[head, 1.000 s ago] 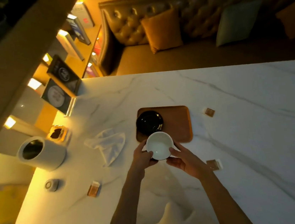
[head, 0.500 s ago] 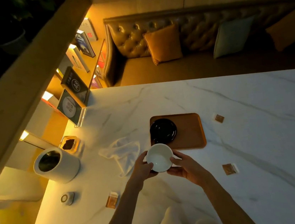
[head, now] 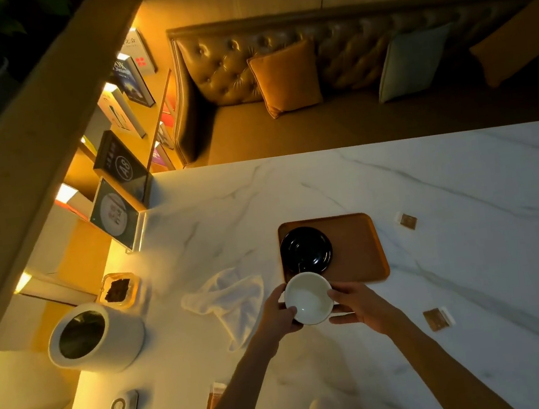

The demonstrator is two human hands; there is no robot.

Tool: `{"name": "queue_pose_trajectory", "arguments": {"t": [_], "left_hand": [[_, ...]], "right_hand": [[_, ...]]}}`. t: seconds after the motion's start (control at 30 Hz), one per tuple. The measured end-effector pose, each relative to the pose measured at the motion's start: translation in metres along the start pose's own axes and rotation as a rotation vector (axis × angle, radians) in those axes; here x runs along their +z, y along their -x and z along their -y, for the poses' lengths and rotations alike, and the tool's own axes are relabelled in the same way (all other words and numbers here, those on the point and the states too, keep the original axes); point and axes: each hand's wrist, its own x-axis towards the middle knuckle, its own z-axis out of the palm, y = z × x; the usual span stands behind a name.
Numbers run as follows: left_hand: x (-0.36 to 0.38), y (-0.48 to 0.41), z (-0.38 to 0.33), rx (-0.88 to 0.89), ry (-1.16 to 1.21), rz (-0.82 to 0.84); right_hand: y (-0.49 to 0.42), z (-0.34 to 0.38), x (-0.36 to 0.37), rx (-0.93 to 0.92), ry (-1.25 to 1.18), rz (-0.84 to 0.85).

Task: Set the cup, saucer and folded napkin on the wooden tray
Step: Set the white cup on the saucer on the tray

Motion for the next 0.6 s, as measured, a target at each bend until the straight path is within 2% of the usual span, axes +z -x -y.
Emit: {"name": "queue_pose_trajectory", "arguments": {"t": [0.3, 0.6], "left_hand": [[0.012, -0.080, -0.026, -0.021, 0.015, -0.018], [0.024, -0.166, -0.037, -0.126, -0.046, -0.044]], "right_hand": [[-0.079, 0.014, -0.026, 0.081, -0.135, -0.033], [-0.147, 0.030, -0.055, 0.180, -0.129, -0.136]]}}
